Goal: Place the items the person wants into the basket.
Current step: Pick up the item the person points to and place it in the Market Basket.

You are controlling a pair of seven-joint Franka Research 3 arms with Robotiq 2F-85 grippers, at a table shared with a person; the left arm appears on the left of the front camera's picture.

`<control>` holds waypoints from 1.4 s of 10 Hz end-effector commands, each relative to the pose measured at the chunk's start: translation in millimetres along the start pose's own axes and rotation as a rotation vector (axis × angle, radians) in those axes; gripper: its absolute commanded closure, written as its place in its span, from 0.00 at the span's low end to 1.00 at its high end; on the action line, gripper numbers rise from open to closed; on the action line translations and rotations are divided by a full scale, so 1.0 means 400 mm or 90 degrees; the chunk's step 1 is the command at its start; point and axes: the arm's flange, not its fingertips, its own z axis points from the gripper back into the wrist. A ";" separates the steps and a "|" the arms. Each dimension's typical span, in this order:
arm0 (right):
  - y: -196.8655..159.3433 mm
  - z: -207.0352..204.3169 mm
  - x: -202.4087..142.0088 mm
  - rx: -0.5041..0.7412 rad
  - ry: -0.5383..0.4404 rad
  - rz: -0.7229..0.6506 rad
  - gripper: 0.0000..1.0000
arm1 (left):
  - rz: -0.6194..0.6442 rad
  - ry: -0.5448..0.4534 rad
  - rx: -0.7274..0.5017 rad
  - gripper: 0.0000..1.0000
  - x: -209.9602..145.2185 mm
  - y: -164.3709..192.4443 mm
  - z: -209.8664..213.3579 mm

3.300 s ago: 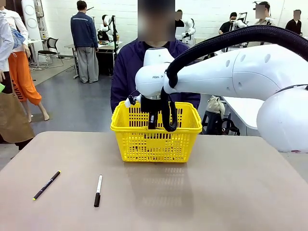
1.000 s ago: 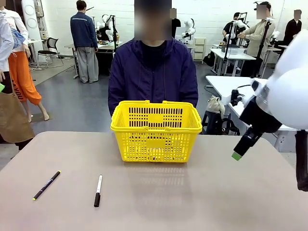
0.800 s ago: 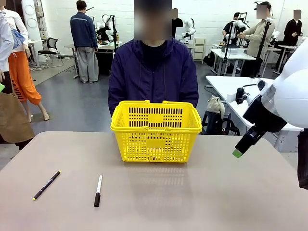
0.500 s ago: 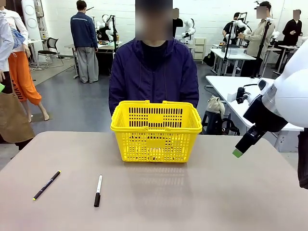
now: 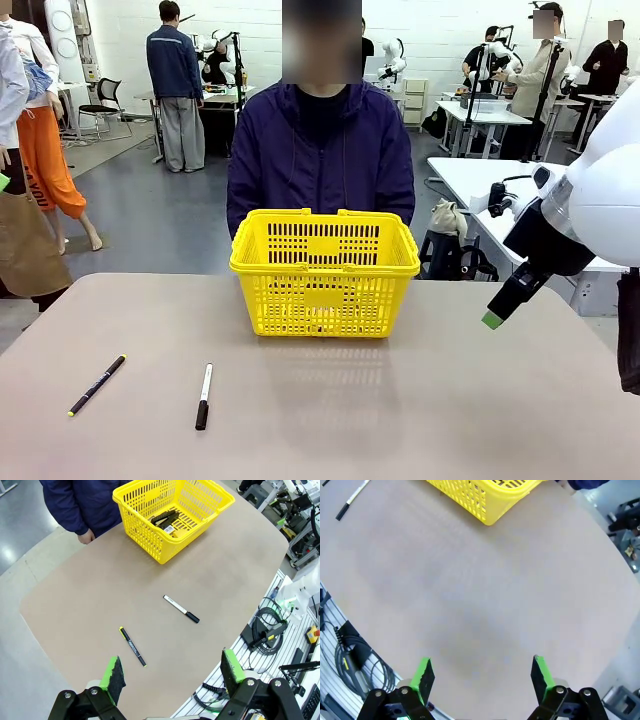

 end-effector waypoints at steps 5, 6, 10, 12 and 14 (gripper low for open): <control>0.005 0.001 -0.003 -0.005 0.006 0.002 0.00 | -0.001 -0.002 -0.004 0.00 -0.004 0.000 0.000; 0.005 0.001 -0.003 -0.005 0.006 0.002 0.00 | -0.001 -0.002 -0.004 0.00 -0.004 0.000 0.000; 0.005 0.001 -0.003 -0.005 0.006 0.002 0.00 | -0.001 -0.002 -0.004 0.00 -0.004 0.000 0.000; -0.012 0.065 -0.050 -0.008 -0.041 -0.013 0.00 | -0.001 -0.002 -0.004 0.00 -0.004 0.000 0.000; -0.076 0.224 -0.112 -0.034 -0.138 -0.038 0.00 | -0.001 -0.002 -0.004 0.00 -0.004 0.000 0.000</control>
